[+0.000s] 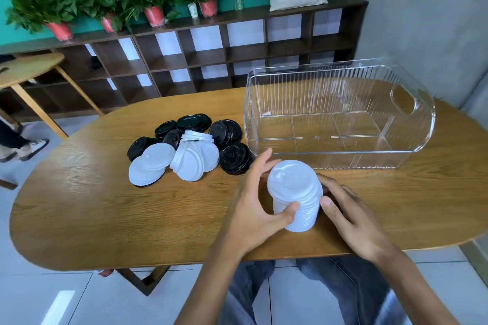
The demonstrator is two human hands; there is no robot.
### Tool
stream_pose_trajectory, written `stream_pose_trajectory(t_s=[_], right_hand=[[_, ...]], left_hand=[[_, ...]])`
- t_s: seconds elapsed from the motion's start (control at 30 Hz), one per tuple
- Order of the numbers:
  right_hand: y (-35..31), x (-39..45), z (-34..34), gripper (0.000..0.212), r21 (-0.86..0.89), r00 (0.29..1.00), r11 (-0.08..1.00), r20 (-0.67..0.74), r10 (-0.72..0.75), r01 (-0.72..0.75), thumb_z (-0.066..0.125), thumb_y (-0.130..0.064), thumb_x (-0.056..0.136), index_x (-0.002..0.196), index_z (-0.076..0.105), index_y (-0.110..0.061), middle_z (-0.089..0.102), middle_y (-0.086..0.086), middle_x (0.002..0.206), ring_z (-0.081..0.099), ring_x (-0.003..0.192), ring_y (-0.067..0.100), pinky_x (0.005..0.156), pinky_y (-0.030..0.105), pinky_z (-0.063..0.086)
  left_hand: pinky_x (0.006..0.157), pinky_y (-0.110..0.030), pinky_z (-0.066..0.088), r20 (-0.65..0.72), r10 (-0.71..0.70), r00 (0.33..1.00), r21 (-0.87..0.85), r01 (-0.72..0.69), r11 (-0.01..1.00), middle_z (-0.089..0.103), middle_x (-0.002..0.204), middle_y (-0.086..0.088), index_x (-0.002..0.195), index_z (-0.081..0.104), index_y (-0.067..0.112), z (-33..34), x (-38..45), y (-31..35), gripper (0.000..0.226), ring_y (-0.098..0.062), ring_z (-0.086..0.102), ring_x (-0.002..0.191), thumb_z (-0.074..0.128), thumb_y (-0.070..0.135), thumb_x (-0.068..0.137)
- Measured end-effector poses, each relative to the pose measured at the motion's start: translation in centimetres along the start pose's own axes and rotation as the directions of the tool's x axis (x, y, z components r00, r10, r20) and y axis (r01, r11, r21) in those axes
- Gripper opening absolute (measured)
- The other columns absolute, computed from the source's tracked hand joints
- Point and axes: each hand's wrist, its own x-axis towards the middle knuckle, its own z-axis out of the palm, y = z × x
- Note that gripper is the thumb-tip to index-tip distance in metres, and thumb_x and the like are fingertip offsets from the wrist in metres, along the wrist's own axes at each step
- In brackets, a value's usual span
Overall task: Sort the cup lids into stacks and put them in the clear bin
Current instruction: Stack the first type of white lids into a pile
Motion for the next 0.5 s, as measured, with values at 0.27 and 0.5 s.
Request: stream_pose_trajectory(t_s=[0.27,0.5], right_hand=[[-0.02,0.05,0.0,0.051,-0.006,1.0,1.0,-0.004,-0.004,0.004,0.025,-0.072,0.096,0.142,0.039,-0.054,0.053,-0.035,0.133,0.049,0.122,0.003,0.101,0.03,0.038],[-0.08,0.08,0.05,0.054,-0.008,1.0,1.0,-0.013,0.003,-0.003,0.021,-0.075,0.094,0.141,0.038,-0.056,0.054,-0.035,0.132,0.05,0.119,0.003,0.101,0.035,0.04]], left_hand=[[0.118,-0.031,0.034,0.081,-0.004,0.997,0.072,-0.002,0.997,0.052,0.144,0.027,0.156,0.026,0.043,0.55,0.23,0.14,0.094,-0.004,0.048,0.138,0.077,0.047,0.078],[0.116,-0.022,0.034,0.096,0.002,0.995,0.124,-0.014,0.992,0.052,0.142,0.029,0.156,0.029,0.04,0.53,0.45,0.17,0.093,-0.002,0.047,0.138,0.077,0.049,0.076]])
